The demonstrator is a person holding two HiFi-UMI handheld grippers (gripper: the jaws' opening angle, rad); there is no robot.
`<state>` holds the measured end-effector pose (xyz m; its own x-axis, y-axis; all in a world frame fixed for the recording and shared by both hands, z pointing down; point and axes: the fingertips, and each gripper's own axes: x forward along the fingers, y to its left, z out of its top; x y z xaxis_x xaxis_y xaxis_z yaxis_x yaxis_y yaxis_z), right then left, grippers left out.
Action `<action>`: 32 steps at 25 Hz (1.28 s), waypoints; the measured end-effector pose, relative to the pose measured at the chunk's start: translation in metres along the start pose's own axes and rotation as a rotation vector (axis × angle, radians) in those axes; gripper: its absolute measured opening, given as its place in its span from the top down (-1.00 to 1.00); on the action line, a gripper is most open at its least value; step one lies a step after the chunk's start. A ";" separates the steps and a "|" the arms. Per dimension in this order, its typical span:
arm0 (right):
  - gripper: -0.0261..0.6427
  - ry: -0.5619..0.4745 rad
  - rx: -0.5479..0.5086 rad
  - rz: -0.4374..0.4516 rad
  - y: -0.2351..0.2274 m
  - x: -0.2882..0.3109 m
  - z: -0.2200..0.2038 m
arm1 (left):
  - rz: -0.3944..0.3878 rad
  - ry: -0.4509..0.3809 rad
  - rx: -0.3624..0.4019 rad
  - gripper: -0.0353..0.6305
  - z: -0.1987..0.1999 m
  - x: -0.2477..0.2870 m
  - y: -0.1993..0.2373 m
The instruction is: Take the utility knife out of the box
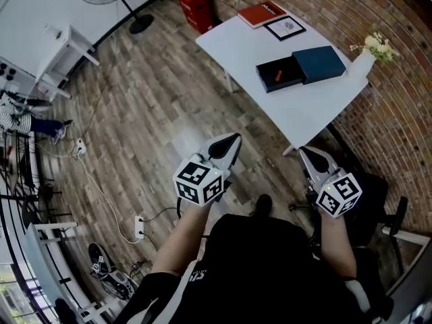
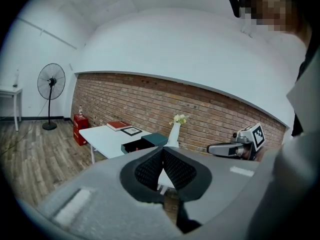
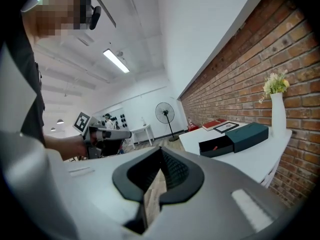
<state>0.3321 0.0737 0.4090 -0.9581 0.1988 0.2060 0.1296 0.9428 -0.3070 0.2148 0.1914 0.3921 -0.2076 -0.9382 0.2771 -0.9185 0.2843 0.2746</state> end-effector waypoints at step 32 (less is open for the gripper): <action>0.92 0.083 0.015 -0.317 -0.112 0.273 0.076 | -0.336 0.070 0.023 0.88 0.112 0.176 0.249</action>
<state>0.0364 0.0021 0.4296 -0.9261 -0.0819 0.3683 -0.1757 0.9574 -0.2289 -0.0880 0.0749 0.4055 0.1310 -0.9625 0.2375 -0.9391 -0.0437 0.3408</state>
